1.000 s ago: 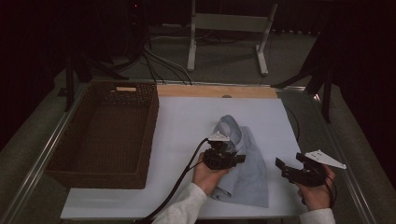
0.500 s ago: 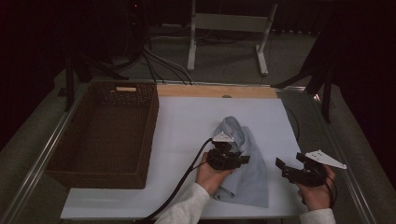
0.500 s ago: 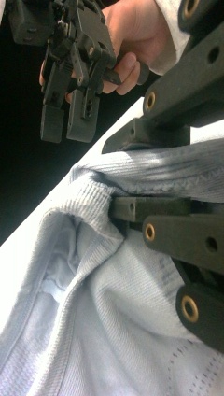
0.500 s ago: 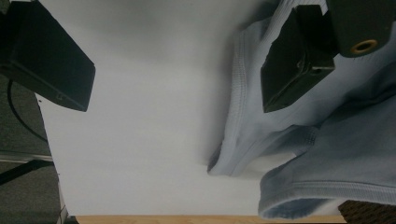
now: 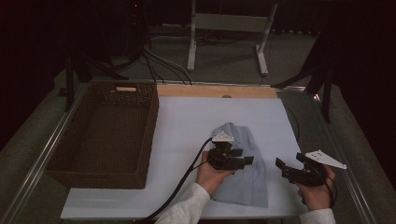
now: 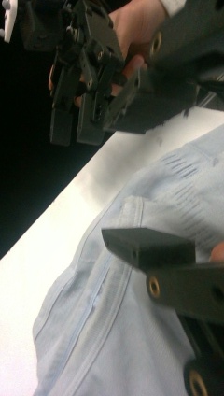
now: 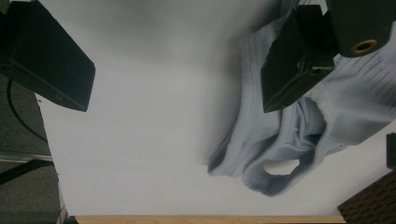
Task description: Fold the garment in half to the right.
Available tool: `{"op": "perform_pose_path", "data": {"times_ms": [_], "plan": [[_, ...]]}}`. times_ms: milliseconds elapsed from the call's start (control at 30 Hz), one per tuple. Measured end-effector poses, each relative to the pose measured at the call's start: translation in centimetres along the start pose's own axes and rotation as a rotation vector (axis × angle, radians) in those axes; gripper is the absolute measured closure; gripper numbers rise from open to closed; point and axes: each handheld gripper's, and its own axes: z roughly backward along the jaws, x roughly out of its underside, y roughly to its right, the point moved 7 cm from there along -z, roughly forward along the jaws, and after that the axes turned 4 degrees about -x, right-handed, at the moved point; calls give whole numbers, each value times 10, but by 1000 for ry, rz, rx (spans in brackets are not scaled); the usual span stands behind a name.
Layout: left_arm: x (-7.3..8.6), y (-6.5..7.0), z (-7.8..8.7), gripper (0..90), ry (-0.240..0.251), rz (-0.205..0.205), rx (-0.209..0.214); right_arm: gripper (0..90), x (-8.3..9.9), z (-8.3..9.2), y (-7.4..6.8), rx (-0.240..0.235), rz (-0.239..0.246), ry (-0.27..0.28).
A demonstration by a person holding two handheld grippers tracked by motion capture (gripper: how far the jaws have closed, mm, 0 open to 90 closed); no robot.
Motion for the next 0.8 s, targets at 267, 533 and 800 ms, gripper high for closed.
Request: {"op": "perform_pose_path", "data": {"times_ms": [267, 533, 800], "plan": [[-3, -4, 4, 237, 17, -12, -49, 103, 0, 0, -1, -2, 1, -1], [-2, -3, 6, 65, 12, -45, -48, 103, 0, -1, -2, -4, 3, -2], [-4, -5, 12, 2, 22, -104, -79, 103, -1, -1, -3, -11, 0, 1]]}}
